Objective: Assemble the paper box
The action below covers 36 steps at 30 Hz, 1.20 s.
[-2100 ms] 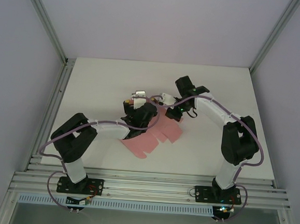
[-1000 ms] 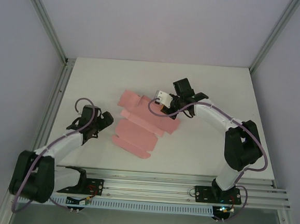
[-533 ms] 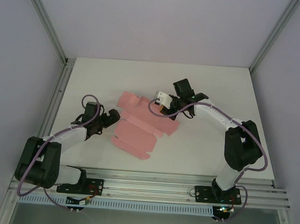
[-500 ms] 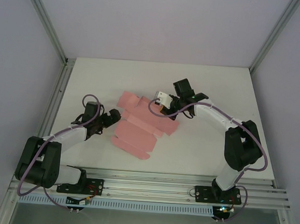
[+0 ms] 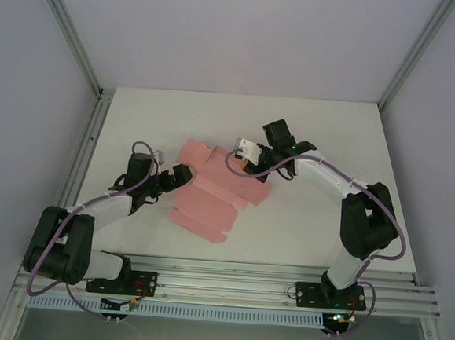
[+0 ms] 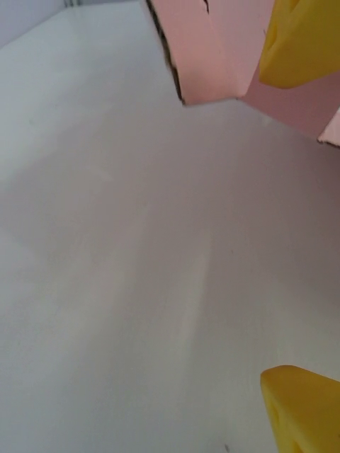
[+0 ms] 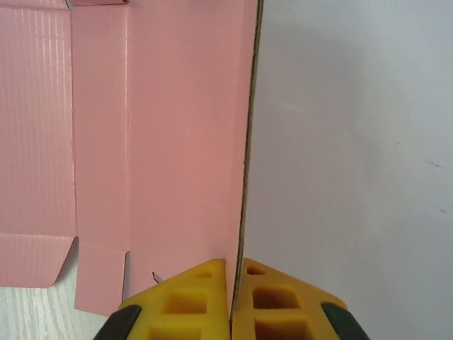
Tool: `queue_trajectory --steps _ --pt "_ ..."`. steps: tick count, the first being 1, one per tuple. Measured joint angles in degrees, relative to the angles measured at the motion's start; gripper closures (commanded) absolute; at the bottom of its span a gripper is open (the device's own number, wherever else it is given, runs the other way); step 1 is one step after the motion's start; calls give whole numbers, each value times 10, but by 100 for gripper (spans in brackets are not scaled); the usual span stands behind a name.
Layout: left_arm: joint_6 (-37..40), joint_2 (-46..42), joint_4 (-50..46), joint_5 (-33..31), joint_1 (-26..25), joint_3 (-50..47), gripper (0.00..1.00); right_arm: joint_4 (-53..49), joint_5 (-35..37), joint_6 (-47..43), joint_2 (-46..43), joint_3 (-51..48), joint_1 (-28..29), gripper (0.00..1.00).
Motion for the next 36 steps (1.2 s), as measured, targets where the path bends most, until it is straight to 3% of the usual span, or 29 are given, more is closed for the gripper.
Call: queue_trajectory --steps 5,12,20,24,36 --pt "14 30 8 7 -23 7 3 0 0 2 0 0 0 100" --pt "43 35 2 -38 -66 16 4 0 1 3 0 -6 -2 100" --pt "117 39 -78 -225 -187 70 4 -2 1 3 0 -15 -2 100" --pt "137 69 -110 -303 -213 106 4 0 2 7 0 -17 -2 100" --pt "160 150 -147 -414 -264 170 6 9 4 13 -14 -38 -2 100"
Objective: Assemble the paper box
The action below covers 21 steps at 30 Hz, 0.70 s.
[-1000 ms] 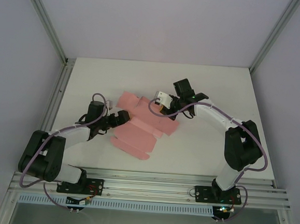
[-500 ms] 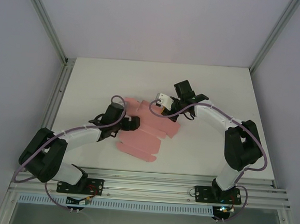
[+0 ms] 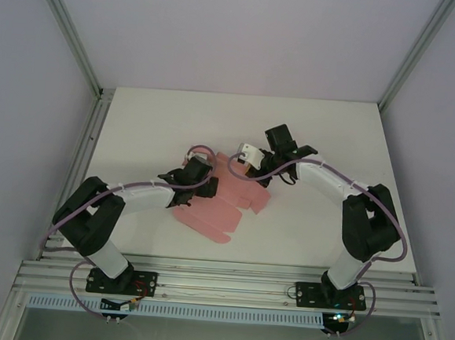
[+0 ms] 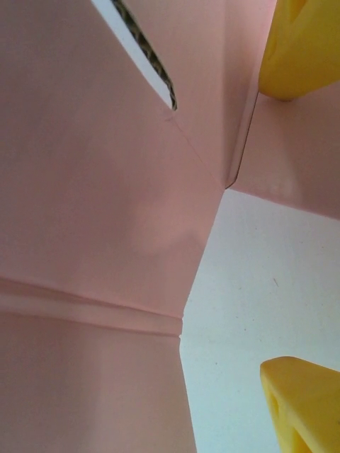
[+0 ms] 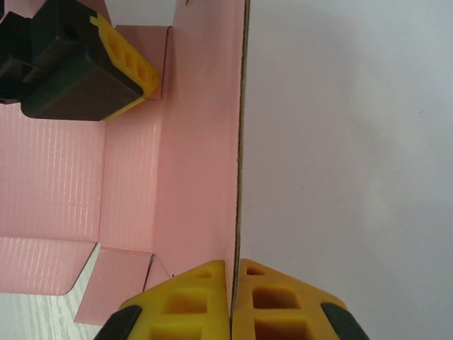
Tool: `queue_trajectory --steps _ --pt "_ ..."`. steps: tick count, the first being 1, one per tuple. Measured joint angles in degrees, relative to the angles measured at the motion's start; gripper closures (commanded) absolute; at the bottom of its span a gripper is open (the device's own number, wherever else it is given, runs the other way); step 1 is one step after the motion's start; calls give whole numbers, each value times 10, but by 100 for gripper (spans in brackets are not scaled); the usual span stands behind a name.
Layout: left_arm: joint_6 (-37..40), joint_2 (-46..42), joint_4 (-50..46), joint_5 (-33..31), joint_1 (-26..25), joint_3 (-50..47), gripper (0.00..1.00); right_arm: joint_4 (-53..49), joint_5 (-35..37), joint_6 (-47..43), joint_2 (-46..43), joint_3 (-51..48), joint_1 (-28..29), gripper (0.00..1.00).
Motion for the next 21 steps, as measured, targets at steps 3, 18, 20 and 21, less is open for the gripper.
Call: queue_trajectory --steps 3,18,20,21 --pt "-1 2 -5 -9 -3 3 6 2 1 1 -1 -3 0 100" --pt "-10 -49 -40 -60 -42 -11 0 16 15 -1 -2 -9 0 100" --pt "-14 -101 -39 -37 -40 -32 0 16 19 -4 -2 -9 1 100" --pt "-15 -123 -38 -28 -38 -39 0 15 21 -6 -2 -7 1 100"
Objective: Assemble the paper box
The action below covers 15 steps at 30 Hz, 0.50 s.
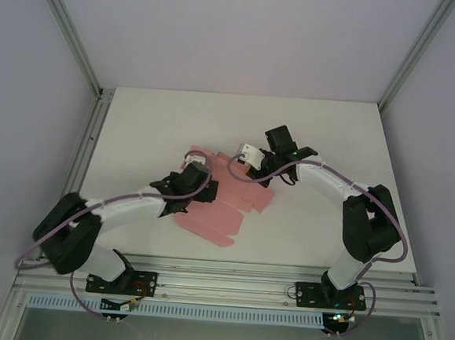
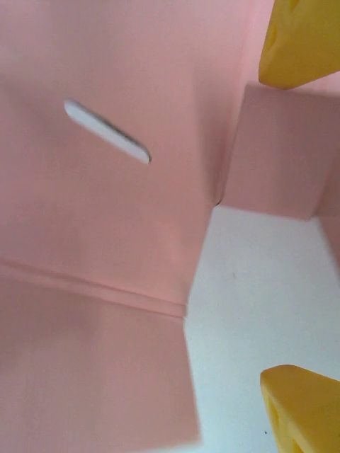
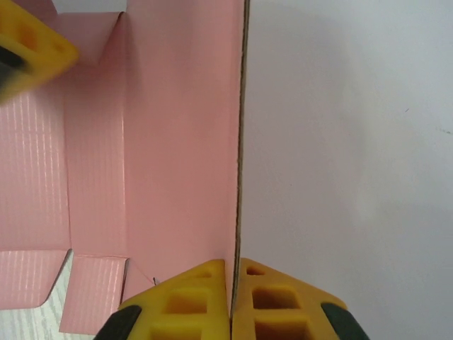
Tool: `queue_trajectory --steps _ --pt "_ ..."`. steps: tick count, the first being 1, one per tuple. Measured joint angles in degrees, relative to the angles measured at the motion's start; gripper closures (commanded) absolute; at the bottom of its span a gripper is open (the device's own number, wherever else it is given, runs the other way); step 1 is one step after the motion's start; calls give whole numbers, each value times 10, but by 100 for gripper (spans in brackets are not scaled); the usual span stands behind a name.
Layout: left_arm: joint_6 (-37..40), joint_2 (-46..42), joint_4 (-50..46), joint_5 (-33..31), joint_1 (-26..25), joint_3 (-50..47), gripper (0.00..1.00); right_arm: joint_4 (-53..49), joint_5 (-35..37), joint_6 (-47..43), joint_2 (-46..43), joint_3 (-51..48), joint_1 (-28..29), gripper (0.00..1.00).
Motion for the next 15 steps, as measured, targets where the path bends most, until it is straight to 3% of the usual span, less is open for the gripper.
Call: queue_trajectory --steps 5,15 --pt "-12 -127 16 49 27 -37 0 -2 7 -16 0 23 0 100" --pt "-61 -309 16 126 153 -104 0 -24 58 -78 34 116 4 100"
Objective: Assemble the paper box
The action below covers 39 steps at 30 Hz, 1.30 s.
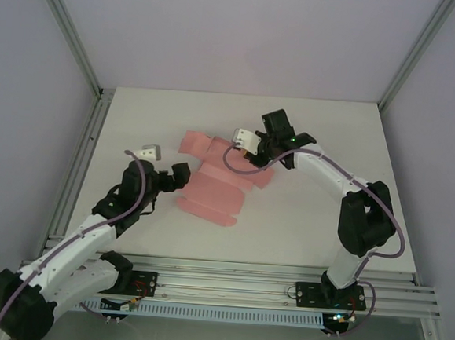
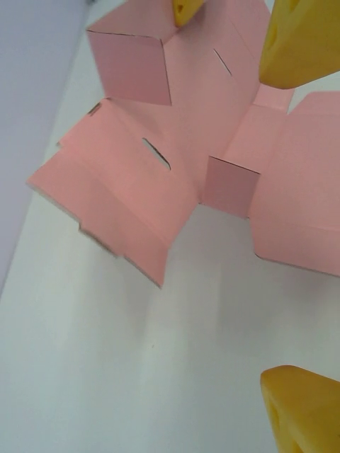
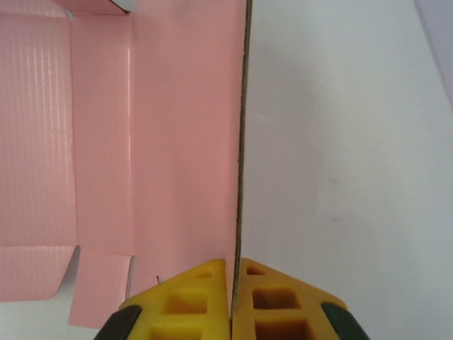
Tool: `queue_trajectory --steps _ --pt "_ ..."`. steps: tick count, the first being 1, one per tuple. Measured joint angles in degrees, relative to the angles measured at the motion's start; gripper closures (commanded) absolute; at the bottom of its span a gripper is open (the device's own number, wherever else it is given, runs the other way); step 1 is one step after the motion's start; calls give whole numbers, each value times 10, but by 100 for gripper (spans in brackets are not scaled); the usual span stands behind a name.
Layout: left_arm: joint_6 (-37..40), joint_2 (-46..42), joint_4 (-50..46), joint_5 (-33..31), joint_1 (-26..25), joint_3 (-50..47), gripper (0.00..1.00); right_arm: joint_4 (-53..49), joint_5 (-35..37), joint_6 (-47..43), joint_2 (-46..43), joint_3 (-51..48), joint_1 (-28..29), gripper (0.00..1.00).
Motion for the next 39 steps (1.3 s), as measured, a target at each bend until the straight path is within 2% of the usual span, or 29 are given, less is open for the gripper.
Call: queue_trajectory --steps 7,12,17,25,32,39 --pt "-41 -28 -2 25 47 -56 0 -6 81 -66 10 9 18 100" --pt "-62 -33 -3 43 51 -80 0 11 151 -102 28 6 34 100" --pt "-71 -33 -1 46 53 -80 0 93 211 -119 28 -25 49 100" --pt "-76 -33 -3 34 56 -80 0 284 298 -185 27 -141 65 100" --pt "-78 -28 -4 20 57 -80 0 383 330 -214 27 -190 84 99" --pt "-80 -13 -4 2 64 -80 0 530 369 -239 27 -274 108 100"
